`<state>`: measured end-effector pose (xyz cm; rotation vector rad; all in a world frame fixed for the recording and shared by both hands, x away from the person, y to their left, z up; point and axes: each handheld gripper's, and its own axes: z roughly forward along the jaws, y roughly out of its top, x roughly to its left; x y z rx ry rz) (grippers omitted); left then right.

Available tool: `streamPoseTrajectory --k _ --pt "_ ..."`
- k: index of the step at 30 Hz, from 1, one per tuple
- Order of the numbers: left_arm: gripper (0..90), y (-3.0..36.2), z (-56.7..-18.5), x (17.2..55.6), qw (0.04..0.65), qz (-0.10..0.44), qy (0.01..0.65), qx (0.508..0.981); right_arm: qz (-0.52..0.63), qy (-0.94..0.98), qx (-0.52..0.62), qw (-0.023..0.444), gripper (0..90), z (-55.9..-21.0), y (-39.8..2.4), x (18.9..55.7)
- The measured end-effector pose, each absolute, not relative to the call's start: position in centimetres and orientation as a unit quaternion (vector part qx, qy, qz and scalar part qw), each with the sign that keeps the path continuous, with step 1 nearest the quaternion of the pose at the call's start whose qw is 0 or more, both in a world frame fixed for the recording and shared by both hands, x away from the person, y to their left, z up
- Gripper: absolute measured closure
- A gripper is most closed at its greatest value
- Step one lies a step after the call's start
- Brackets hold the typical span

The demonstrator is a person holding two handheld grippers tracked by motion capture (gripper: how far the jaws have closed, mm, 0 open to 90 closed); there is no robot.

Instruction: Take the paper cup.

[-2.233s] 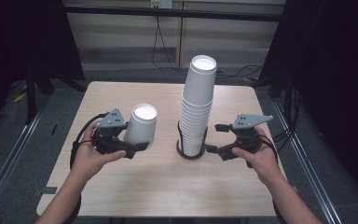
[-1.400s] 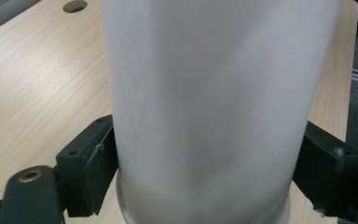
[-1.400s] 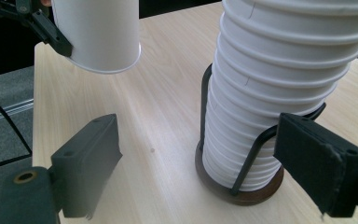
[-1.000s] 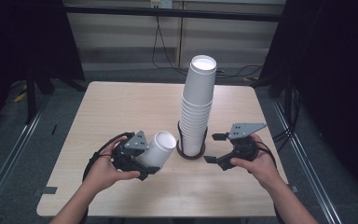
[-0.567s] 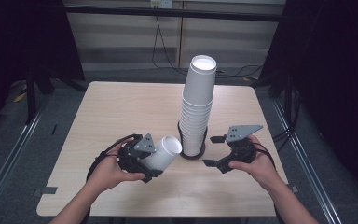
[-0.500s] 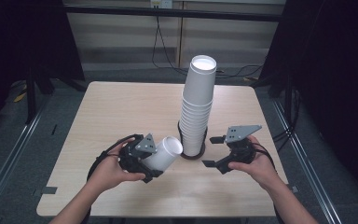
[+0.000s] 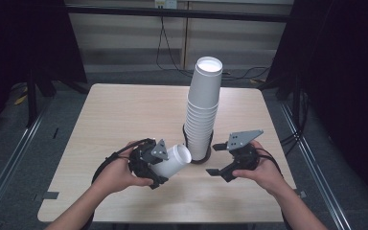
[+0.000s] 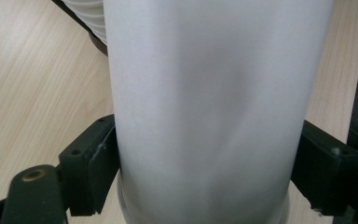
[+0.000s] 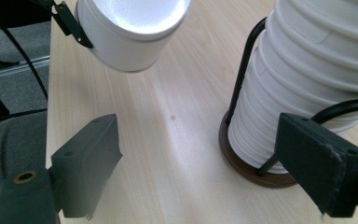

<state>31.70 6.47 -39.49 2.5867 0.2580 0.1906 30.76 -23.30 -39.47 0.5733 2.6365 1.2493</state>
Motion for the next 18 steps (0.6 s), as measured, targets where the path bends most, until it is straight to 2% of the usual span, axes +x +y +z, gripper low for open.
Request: streamPoseTrajectory --k 18 --pt "18.1 4.5 -39.1 31.4 0.227 0.072 0.069 0.969 0.4 0.897 0.172 0.075 13.8 -39.6 -22.4 30.5"
